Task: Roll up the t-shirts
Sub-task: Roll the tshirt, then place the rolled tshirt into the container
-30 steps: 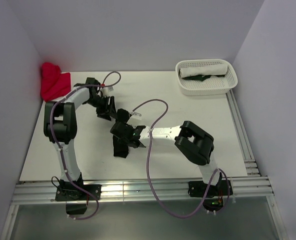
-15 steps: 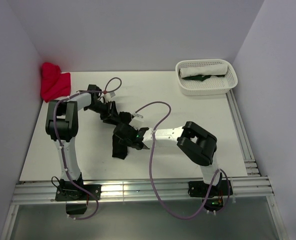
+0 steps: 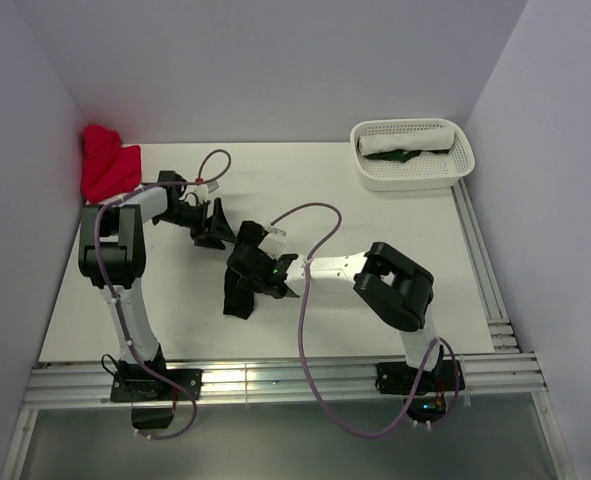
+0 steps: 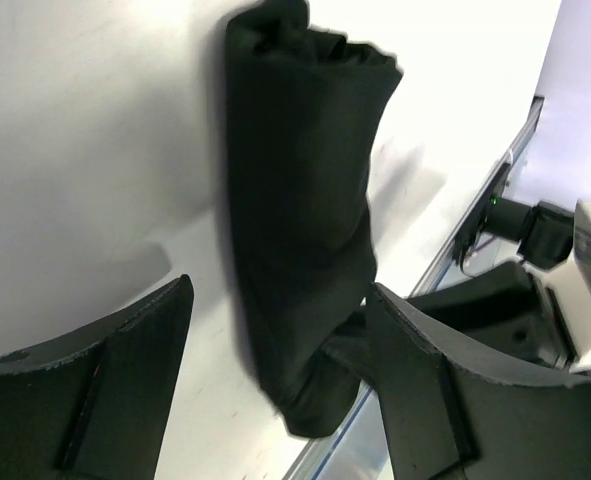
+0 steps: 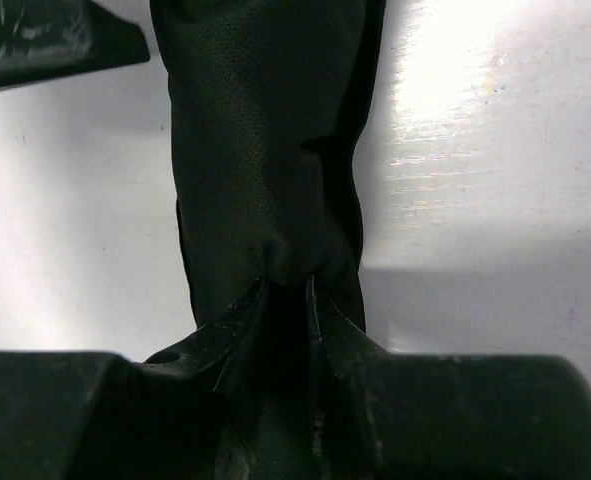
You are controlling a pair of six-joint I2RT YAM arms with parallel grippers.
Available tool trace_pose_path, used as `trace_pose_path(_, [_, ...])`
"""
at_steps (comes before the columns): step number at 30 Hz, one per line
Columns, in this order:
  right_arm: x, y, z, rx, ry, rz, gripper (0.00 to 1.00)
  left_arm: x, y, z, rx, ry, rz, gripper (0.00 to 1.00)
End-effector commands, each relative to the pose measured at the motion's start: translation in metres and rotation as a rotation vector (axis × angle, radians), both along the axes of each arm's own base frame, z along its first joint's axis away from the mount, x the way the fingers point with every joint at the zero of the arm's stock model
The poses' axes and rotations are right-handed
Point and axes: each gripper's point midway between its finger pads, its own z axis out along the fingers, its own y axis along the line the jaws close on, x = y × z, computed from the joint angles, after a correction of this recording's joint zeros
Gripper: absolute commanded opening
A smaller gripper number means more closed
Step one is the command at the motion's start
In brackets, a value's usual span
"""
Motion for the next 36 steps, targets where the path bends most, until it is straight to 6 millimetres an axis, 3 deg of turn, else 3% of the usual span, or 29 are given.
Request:
trace_pose_path(1, [-0.016,-0.02,-0.023,-0.092,0.08,0.025,0.24,-0.014,0.0,0.012,-0.056,-0.042,-0.083,0.75])
trace_pose_path(6, [-0.015,-0.018,-0.022,-0.091,0.078,0.031,0.24,-0.024,-0.001,-0.015,-0.069,0.012,-0.104,0.74])
trace_pose_path(12, [-0.014,-0.017,-0.019,-0.088,0.076,0.032,0.24,-0.016,-0.006,-0.033,-0.07,0.039,-0.095,0.7])
trace_pose_path(18, [-0.013,-0.017,-0.018,-0.09,0.073,0.034,0.25,-0.018,-0.023,-0.037,-0.053,0.044,-0.131,0.68])
trace_pose_path(22, [-0.012,-0.016,-0.016,-0.09,0.071,0.038,0.25,-0.016,-0.034,-0.038,-0.039,0.049,-0.143,0.62])
trace_pose_path(25, [-0.009,-0.017,-0.014,-0.09,0.066,0.037,0.29,-0.014,-0.037,-0.039,-0.03,0.054,-0.141,0.48])
trace_pose_path(26, [-0.009,-0.017,-0.013,-0.088,0.066,0.037,0.34,-0.012,-0.038,-0.038,-0.029,0.053,-0.143,0.32])
trace_pose_path(29, [-0.005,-0.018,-0.007,-0.081,0.054,0.032,0.5,-0.011,-0.039,-0.037,-0.029,0.063,-0.146,0.14])
trace_pose_path(32, [-0.002,-0.023,0.003,-0.072,0.034,0.014,0.58,-0.009,-0.039,-0.036,-0.026,0.059,-0.153,0.02])
trace_pose_path(35, [0.0,-0.035,0.015,-0.045,0.006,-0.014,0.66,-0.01,-0.039,-0.034,-0.033,0.068,-0.163,0.0])
trace_pose_path(36, [0.005,-0.032,0.032,0.02,-0.026,-0.028,0.68,-0.009,-0.04,-0.033,-0.038,0.067,-0.164,0.0])
